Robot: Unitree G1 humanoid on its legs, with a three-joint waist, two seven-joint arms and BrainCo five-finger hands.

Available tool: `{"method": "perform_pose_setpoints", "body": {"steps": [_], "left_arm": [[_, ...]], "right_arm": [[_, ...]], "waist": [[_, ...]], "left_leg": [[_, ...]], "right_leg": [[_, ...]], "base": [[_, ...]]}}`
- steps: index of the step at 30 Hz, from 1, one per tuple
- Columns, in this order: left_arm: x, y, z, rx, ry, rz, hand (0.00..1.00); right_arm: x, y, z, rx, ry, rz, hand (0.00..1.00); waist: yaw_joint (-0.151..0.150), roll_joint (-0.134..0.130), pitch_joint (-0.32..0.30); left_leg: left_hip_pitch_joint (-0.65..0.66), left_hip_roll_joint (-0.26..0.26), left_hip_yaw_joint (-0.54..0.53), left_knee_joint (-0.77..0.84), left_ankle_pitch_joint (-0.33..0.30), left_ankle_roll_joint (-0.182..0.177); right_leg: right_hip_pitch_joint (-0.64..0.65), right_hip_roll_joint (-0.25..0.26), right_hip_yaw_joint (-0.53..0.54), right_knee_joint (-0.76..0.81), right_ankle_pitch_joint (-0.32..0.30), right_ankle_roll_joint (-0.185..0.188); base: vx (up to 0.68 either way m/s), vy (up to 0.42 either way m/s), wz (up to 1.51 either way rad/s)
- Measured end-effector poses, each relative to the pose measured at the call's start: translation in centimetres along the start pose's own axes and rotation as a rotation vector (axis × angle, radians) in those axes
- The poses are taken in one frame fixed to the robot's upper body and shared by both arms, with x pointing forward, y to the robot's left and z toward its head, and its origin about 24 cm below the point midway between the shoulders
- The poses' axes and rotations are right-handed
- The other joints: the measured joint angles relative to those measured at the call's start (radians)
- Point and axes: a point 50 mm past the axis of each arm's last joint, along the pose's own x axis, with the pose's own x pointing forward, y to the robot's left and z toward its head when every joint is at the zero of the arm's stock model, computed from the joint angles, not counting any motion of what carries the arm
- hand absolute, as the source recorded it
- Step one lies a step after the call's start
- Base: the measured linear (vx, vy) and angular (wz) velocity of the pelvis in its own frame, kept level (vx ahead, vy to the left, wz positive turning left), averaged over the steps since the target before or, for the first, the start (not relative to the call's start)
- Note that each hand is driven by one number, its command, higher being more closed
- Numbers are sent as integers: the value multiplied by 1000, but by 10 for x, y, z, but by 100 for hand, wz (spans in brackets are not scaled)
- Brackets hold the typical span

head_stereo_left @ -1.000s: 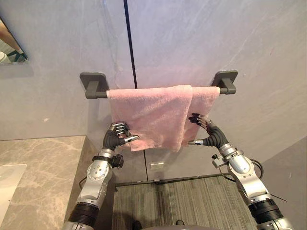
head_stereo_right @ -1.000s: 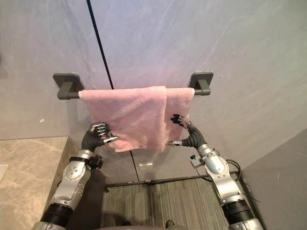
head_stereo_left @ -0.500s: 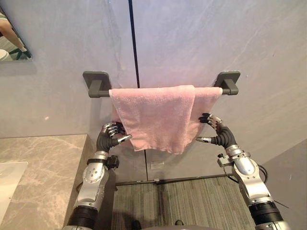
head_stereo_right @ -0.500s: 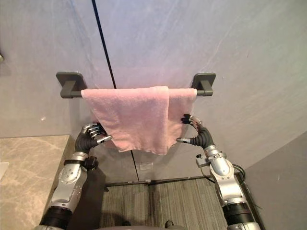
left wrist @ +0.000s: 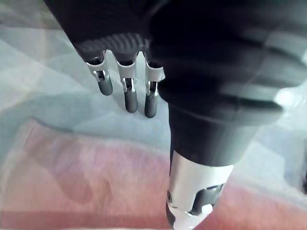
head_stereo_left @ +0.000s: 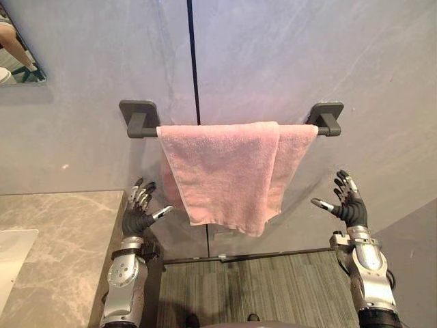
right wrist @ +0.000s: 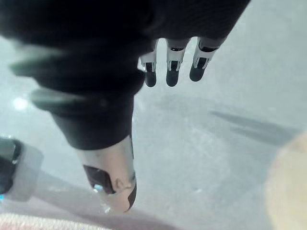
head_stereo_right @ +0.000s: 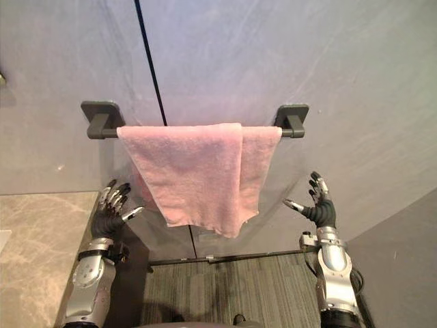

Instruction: Organize washtable

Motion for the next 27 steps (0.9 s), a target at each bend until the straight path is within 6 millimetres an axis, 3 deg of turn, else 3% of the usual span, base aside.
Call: {"method": "perform_pose_setpoints", "body": {"steps": [4, 8, 12, 16, 20, 27], "left_arm": [[-13, 2, -11, -12, 49, 6, 0], [-29, 8, -36, 20, 176, 24, 0], [-52, 14, -71, 113, 369, 18, 0], [-79, 23, -101, 170, 552, 27, 0], [-94, 28, -116, 200, 650, 35, 0], [-121, 32, -141, 252, 822, 47, 0]], "right_arm": [[-14, -4, -12, -5, 54, -28, 0], [-29, -1, -26, -95, 122, -12, 0], [-49, 12, -58, -182, 271, 69, 0], [-82, 21, -99, -216, 489, 122, 0], [-103, 19, -120, -246, 615, 137, 0], [-131, 24, -145, -319, 778, 221, 0]], "waist": [[2, 1, 0], [2, 8, 6], [4, 12, 7], [10, 16, 10], [28, 21, 11], [32, 26, 12]], "left_leg": [[6, 0, -3, 0, 0, 0], [9, 0, -8, 0, 0, 0], [14, 2, -8, -1, -1, -1], [22, 7, -4, -1, -2, -2], [31, 8, 9, -1, -6, -4], [36, 8, 10, -5, -7, -4]], "right_leg": [[7, -1, -3, 0, -1, 1], [12, -1, -17, 1, -2, 0], [18, 0, -21, 1, -5, 0], [28, -2, -23, 2, -10, 2], [29, -3, -21, 15, -20, 4], [31, -3, -21, 22, -24, 3]], "base": [[0, 0, 3], [-27, -15, 3], [0, 0, 0], [0, -8, 2], [-2, -7, -2], [0, 0, 0]]}}
